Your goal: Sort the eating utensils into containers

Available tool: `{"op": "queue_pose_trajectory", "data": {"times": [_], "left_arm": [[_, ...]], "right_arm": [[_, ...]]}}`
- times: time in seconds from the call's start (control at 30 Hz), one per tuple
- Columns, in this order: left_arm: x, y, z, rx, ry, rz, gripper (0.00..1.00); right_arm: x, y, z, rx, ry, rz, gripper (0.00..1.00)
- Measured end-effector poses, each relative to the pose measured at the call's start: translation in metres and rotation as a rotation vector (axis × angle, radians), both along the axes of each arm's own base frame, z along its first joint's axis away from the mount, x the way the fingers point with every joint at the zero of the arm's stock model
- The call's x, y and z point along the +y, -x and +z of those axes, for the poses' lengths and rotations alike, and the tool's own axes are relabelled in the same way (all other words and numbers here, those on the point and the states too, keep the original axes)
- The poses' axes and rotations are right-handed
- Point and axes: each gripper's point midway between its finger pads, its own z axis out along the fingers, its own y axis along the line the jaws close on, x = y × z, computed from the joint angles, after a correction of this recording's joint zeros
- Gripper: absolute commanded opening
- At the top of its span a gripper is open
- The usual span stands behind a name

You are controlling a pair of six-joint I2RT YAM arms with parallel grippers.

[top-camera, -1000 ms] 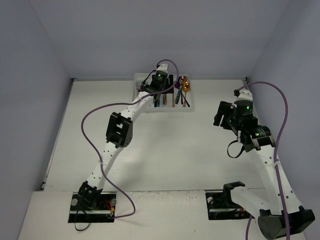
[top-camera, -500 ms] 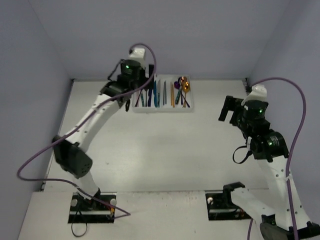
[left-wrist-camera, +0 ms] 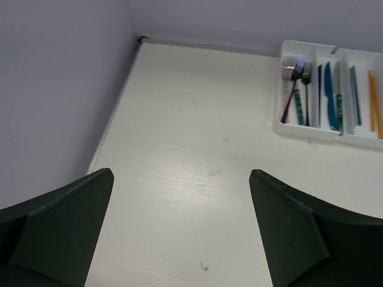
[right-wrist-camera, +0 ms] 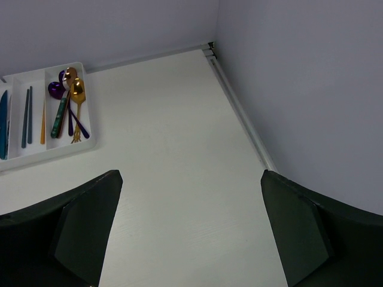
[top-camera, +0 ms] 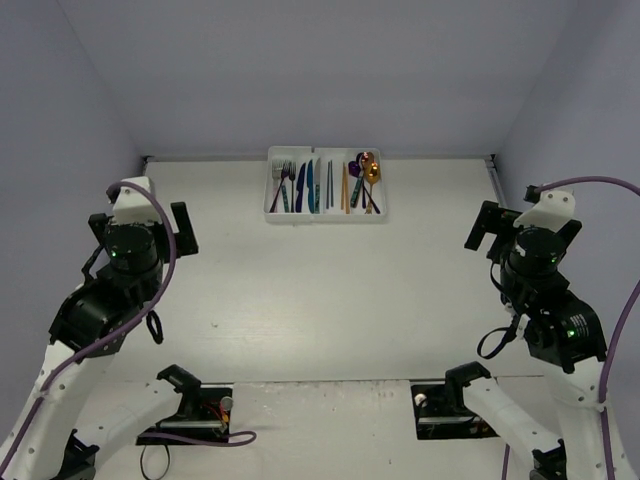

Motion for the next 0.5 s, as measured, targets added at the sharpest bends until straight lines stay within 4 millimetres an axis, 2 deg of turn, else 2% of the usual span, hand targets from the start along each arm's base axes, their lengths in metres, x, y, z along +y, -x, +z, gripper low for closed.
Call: {"op": "queue_pose_trajectory", "data": {"times": [0.23, 0.33, 0.5], "left_arm": [[0.041, 0.038, -0.019, 0.007, -0.045, 0.116, 0.95], [0.043, 0.039, -0.019, 0.006, -0.047, 0.133, 0.95], [0.036, 0.031, -0.025, 0.038, -0.05, 0.123, 0.95]], "right_arm": [[-0.003, 0.001, -0.008, 0.003, 0.024, -0.014, 1.0], [-0.003, -0.001, -0.01, -0.001, 0.025, -0.016, 1.0], [-0.001, -0.006, -0.007, -0.014, 0.032, -0.013, 1.0]]}}
